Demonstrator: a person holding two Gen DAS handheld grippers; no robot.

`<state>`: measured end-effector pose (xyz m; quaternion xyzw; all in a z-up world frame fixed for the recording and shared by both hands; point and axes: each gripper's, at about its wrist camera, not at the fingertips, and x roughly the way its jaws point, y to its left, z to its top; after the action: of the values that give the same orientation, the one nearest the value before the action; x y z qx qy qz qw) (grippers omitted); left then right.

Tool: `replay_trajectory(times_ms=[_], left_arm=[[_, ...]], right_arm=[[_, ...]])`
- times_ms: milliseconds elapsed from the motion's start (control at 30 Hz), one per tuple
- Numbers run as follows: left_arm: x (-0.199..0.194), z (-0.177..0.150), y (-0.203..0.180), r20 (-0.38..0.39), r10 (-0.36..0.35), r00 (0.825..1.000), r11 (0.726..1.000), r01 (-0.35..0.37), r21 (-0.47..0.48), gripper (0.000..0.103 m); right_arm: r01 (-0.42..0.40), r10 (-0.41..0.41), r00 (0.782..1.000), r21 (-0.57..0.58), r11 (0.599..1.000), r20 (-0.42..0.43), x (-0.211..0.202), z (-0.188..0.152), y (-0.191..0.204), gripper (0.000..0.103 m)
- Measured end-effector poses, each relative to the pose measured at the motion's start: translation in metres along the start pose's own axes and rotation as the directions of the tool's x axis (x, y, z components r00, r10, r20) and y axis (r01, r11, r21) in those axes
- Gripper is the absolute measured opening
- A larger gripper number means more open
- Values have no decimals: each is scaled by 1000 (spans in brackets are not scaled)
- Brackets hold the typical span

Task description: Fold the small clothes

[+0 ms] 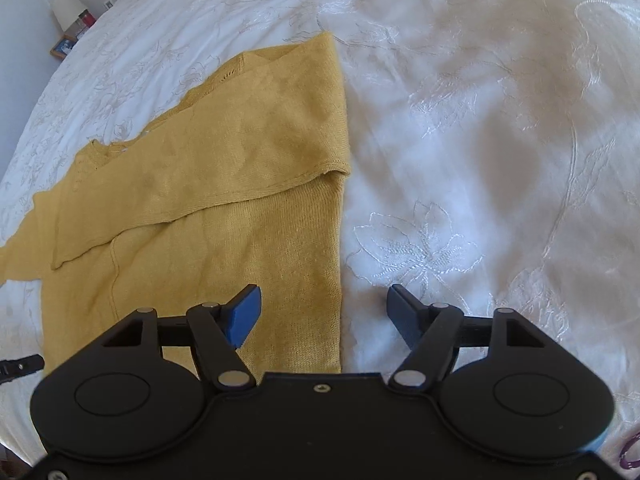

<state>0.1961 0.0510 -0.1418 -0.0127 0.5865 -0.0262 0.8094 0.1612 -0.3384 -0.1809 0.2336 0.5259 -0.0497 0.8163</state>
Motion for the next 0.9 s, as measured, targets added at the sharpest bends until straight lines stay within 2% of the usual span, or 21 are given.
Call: replay_trajectory(times_ms=[67, 100, 133, 167, 300, 400, 433, 500, 567, 600, 633, 667, 733, 900], left_arm=[[-3, -10, -4, 0, 3, 1000, 1000, -3, -3, 33], [-4, -15, -6, 0, 3, 1000, 1000, -3, -5, 33], [-6, -19, -9, 0, 4, 1000, 1000, -4, -7, 33], [-7, -23, -11, 1, 5, 1000, 1000, -5, -9, 33], [-10, -34, -17, 11, 10, 1000, 1000, -10, -18, 34], [-10, -42, -21, 8, 18, 1000, 1000, -17, -23, 34], [-9, -45, -22, 4, 20, 1000, 1000, -20, -22, 34], [-9, -50, -24, -1, 27, 1000, 999, -27, -18, 34], [-9, -55, -23, -5, 31, 1000, 999, -31, -18, 34], [-9, -57, -23, -8, 33, 999, 999, -33, -17, 34], [-9, -60, -23, -12, 35, 999, 999, -35, -15, 34], [-9, -62, -24, -15, 37, 999, 999, -37, -11, 34], [-10, -66, -24, -21, 39, 999, 999, -39, -7, 34], [-10, -74, -28, -35, 36, 999, 999, -36, -10, 34]], right_arm=[[-5, 4, 1000, -12, 1000, -16, 4, 1, -3, 55], [1, -2, 1000, -23, 1000, -25, 6, 1, -3, 53], [2, -3, 1000, -30, 1000, -31, 7, 1, -2, 44], [-1, 0, 999, -36, 999, -33, 7, 2, -2, 16], [5, -7, 1000, -94, 996, -13, -12, 3, -3, 9], [84, -87, 996, -155, 984, -14, -13, -1, -7, 4], [120, -125, 992, -165, 979, -23, -10, -3, -10, 4], [68, -74, 996, -118, 991, -42, -11, -5, -22, 4], [-32, 30, 999, -76, 997, -27, -23, -8, -33, 18], [-66, 63, 997, -78, 995, -32, -28, -11, -36, 20], [-90, 87, 995, -91, 992, -43, -33, -15, -37, 25], [-110, 105, 993, -107, 988, -54, -38, -21, -38, 36], [-156, 145, 986, -134, 979, -87, -48, -35, -40, 42], [-243, 209, 959, -174, 954, -192, -65, -75, -44, 42]])
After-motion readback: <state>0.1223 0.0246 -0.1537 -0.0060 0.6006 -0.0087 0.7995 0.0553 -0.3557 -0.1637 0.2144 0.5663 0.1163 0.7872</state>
